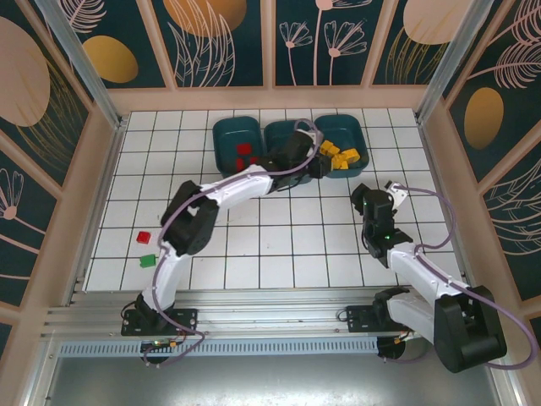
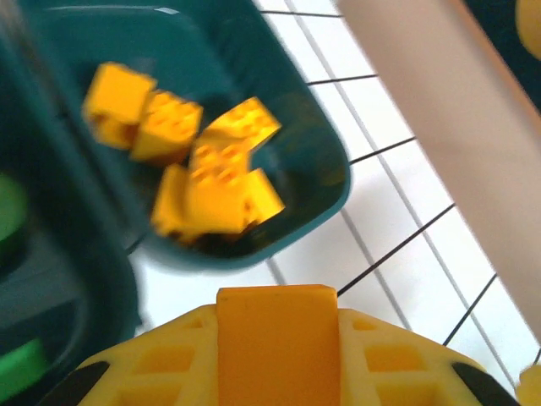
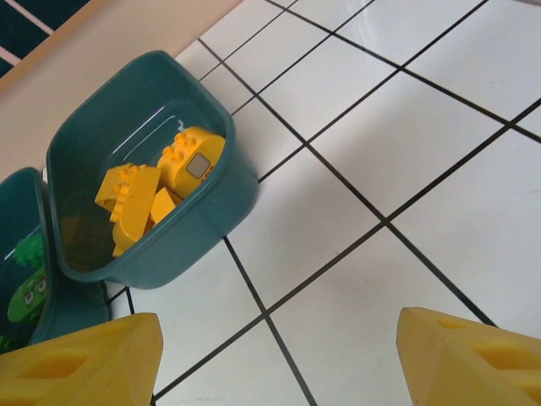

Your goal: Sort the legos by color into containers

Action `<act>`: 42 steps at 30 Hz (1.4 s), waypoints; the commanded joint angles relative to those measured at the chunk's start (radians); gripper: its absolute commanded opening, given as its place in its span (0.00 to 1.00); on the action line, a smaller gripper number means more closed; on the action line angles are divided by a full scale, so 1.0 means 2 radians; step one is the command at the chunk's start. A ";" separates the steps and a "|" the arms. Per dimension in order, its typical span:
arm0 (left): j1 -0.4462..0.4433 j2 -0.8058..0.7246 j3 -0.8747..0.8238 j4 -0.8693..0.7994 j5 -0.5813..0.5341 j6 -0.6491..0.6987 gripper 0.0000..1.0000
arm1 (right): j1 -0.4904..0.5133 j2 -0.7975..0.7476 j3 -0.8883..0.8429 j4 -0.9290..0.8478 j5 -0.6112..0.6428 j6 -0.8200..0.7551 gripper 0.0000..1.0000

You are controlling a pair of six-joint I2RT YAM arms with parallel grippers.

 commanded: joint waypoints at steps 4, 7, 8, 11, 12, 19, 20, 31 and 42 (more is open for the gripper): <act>0.005 0.127 0.192 -0.044 0.037 0.010 0.19 | -0.013 -0.032 -0.015 -0.001 0.017 0.012 0.74; 0.004 0.164 0.242 -0.047 0.017 0.008 0.20 | -0.015 -0.037 -0.016 0.000 0.012 0.013 0.74; 0.004 0.173 0.255 -0.044 0.012 0.008 0.21 | -0.016 -0.037 -0.017 0.001 0.009 0.013 0.74; 0.004 0.191 0.282 -0.038 -0.015 0.011 0.24 | -0.018 -0.036 -0.014 0.003 -0.001 0.011 0.74; 0.005 0.195 0.289 -0.037 -0.027 0.014 0.25 | -0.018 -0.039 -0.014 0.003 -0.002 0.011 0.74; 0.009 0.223 0.338 -0.015 -0.040 0.018 0.57 | -0.020 -0.033 -0.013 0.008 -0.020 0.006 0.75; 0.009 0.220 0.341 -0.016 -0.043 0.022 0.60 | -0.020 -0.034 -0.014 0.008 -0.021 0.005 0.75; 0.045 -0.085 -0.041 0.100 -0.105 0.028 0.73 | 0.042 0.006 -0.011 0.079 -0.064 -0.064 0.75; 0.203 -0.461 -0.599 0.107 -0.152 -0.139 0.78 | 0.280 0.246 0.174 0.077 -0.024 -0.119 0.75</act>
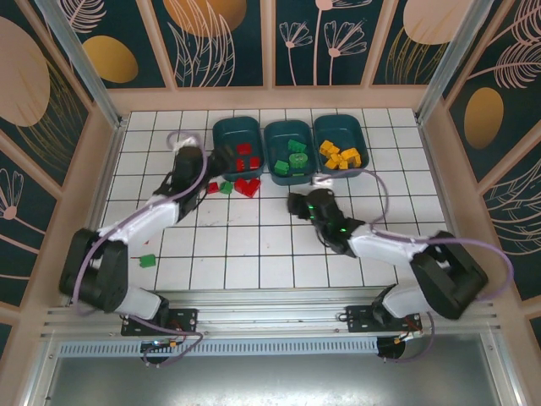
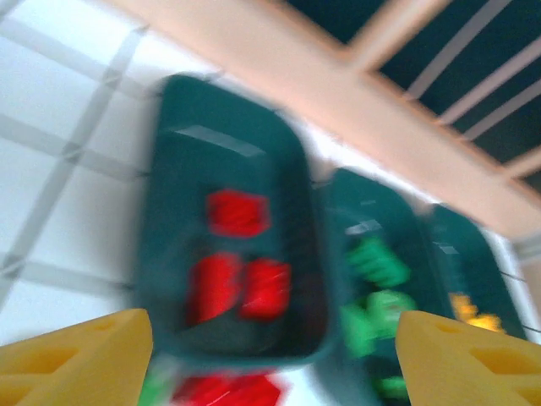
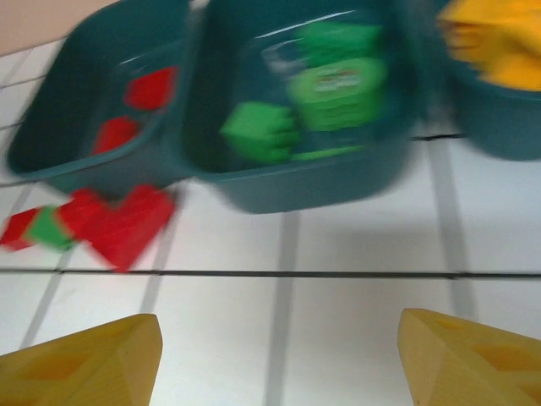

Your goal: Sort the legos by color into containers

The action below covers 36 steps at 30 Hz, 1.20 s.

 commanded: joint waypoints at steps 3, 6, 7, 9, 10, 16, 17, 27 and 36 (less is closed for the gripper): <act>-0.005 -0.139 -0.167 -0.041 -0.035 -0.079 0.85 | 0.061 0.119 0.123 -0.017 0.039 0.024 0.79; -0.005 -0.229 -0.214 -0.083 -0.053 -0.099 0.97 | 0.061 0.175 0.175 -0.031 0.024 0.071 0.84; -0.004 -0.258 -0.223 -0.094 -0.053 -0.099 0.98 | 0.062 0.194 0.198 -0.039 0.024 0.078 0.84; -0.004 -0.303 -0.231 -0.120 -0.060 -0.098 0.99 | 0.063 0.226 0.235 -0.057 0.019 0.085 0.84; -0.004 -0.322 -0.235 -0.135 -0.066 -0.098 0.98 | 0.066 0.245 0.254 -0.067 0.019 0.086 0.84; -0.004 -0.389 -0.263 -0.169 -0.078 -0.101 0.98 | 0.077 0.312 0.337 -0.138 0.040 0.085 0.84; -0.004 -0.396 -0.269 -0.167 -0.075 -0.101 0.98 | 0.077 0.316 0.342 -0.141 0.042 0.085 0.84; -0.004 -0.407 -0.285 -0.157 -0.066 -0.090 0.99 | 0.074 0.383 0.433 -0.202 0.068 0.063 0.84; -0.004 -0.408 -0.291 -0.155 -0.070 -0.082 0.98 | 0.068 0.414 0.471 -0.221 0.077 0.050 0.78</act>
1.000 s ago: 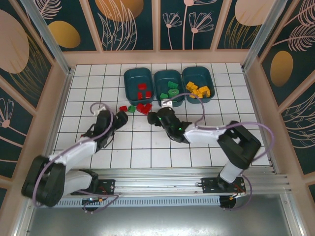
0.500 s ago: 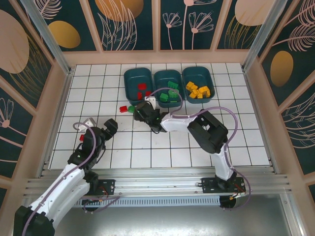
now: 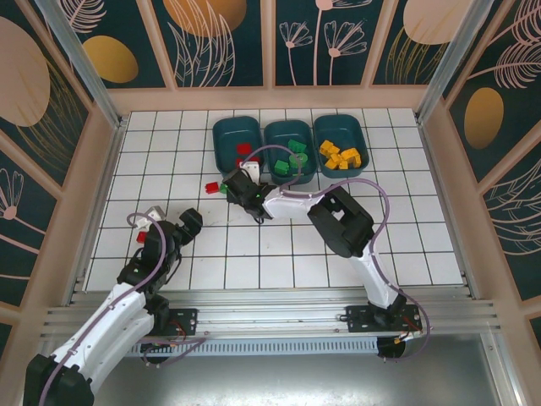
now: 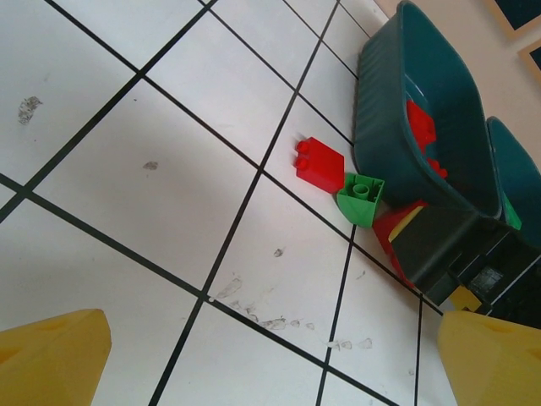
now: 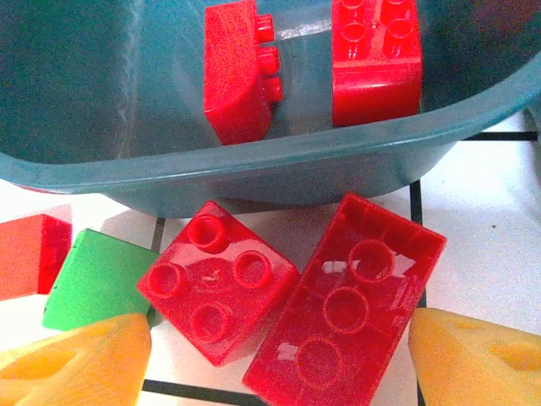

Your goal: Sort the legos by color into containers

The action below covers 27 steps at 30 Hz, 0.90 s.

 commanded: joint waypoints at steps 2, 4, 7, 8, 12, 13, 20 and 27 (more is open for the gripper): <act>0.000 -0.004 -0.009 0.004 -0.006 0.011 0.98 | -0.003 0.014 0.017 -0.011 0.027 -0.014 0.75; 0.000 -0.003 -0.011 0.007 -0.007 0.011 0.99 | -0.004 0.014 0.016 -0.005 0.032 -0.022 0.71; 0.000 0.001 -0.011 0.011 -0.006 0.013 0.99 | -0.005 0.014 0.015 -0.002 0.031 -0.028 0.62; 0.000 0.003 -0.010 0.012 -0.006 0.014 0.99 | -0.005 0.012 0.013 -0.001 0.032 -0.029 0.59; 0.000 0.010 -0.008 0.014 -0.007 0.016 0.98 | -0.005 0.000 -0.002 0.010 0.031 -0.028 0.52; 0.000 0.012 -0.008 0.014 -0.007 0.016 0.99 | -0.005 -0.004 -0.008 0.014 0.031 -0.028 0.50; 0.000 0.015 -0.005 0.018 -0.005 0.018 0.99 | -0.003 -0.040 -0.057 0.034 0.016 -0.017 0.37; 0.000 0.021 -0.005 0.023 -0.003 0.018 0.98 | 0.001 -0.110 -0.132 0.067 0.003 -0.006 0.31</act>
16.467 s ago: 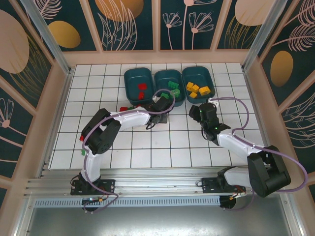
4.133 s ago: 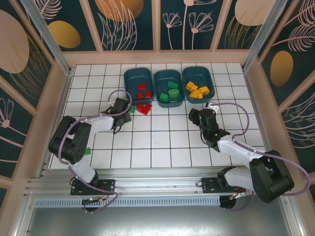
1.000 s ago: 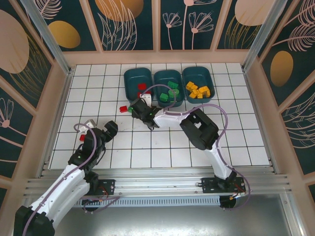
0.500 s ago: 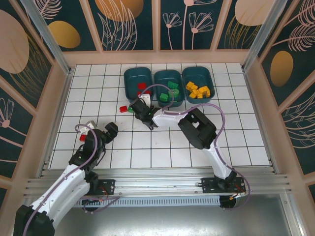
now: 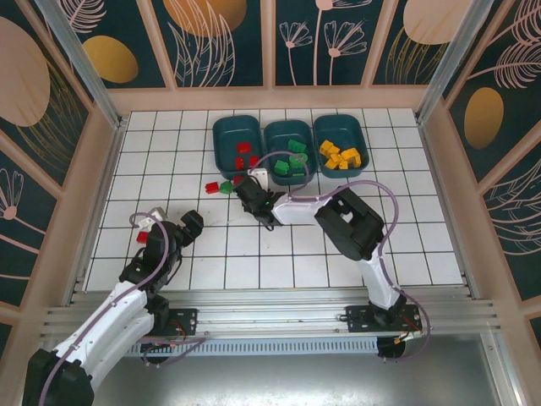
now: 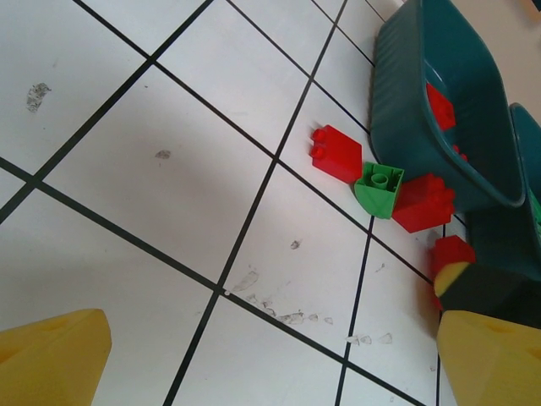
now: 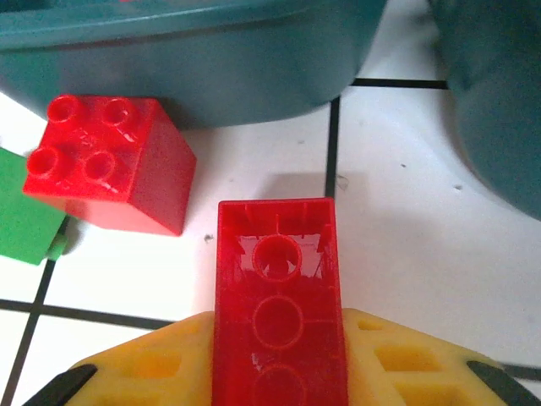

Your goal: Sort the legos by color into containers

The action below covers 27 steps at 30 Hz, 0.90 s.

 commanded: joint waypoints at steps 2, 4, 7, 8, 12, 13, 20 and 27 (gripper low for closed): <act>0.000 0.006 0.003 0.016 -0.001 0.012 0.99 | 0.003 -0.071 -0.035 0.031 -0.006 0.012 0.31; -0.001 0.011 0.004 0.020 -0.001 0.013 0.98 | 0.005 -0.092 -0.042 0.033 -0.012 0.006 0.31; 0.000 0.023 0.003 0.028 0.001 0.013 0.98 | 0.002 -0.111 -0.036 0.035 -0.013 -0.010 0.31; 0.000 0.029 0.004 0.032 0.002 0.014 0.98 | -0.001 -0.111 -0.029 0.036 -0.016 -0.017 0.31; 0.000 0.064 0.015 0.052 0.007 0.018 0.99 | -0.025 -0.070 0.037 0.030 -0.044 -0.045 0.31; 0.000 0.075 0.019 0.054 0.008 0.020 0.98 | -0.032 -0.051 0.062 0.020 -0.050 -0.049 0.31; 0.000 0.125 0.038 0.050 0.038 0.026 0.98 | -0.073 0.085 0.265 -0.067 -0.090 -0.079 0.34; 0.000 0.109 0.034 0.040 0.043 0.028 0.99 | -0.081 0.135 0.379 -0.127 -0.091 -0.105 0.58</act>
